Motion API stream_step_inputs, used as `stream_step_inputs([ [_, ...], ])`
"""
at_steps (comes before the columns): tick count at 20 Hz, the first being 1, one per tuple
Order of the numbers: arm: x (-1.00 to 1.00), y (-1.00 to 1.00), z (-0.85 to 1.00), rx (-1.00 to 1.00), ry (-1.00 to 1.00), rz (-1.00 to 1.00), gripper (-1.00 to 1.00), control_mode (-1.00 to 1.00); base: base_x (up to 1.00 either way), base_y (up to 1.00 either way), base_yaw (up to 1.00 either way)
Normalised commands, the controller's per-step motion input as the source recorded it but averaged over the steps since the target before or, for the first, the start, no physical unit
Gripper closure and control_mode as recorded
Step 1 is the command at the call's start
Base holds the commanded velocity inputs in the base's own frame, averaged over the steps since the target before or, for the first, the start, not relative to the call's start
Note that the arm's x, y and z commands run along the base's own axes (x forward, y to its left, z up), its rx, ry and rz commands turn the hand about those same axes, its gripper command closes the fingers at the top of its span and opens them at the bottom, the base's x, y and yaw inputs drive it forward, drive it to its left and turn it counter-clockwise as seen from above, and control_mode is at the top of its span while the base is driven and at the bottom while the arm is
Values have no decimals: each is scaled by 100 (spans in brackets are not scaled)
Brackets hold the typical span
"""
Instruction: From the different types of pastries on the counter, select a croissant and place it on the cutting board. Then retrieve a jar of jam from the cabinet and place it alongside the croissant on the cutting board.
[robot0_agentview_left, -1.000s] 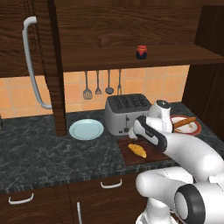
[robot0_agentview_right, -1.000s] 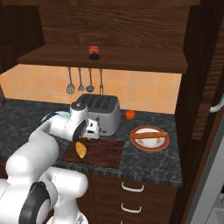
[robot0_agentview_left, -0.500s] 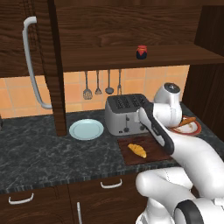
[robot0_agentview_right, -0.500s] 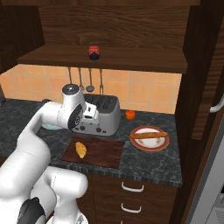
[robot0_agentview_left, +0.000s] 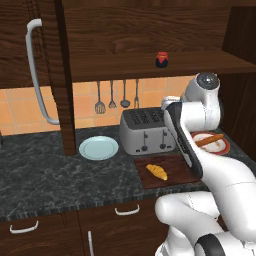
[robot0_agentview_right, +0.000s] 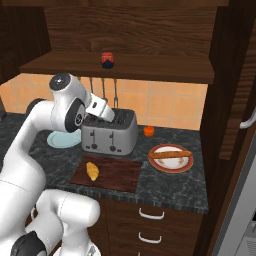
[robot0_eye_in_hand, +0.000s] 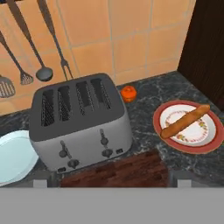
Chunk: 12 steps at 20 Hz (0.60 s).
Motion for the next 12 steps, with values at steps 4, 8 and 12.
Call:
stream_step_inputs([
  [4, -2, -17, 100, 0, -28, -4, -100, -100, 0, 0, 0],
  [8, -5, -11, 100, 0, -33, 5, -100, -100, 0, 0, 0],
  [12, -29, 0, 100, -2, -16, 3, -100, -100, 0, 0, 0],
])
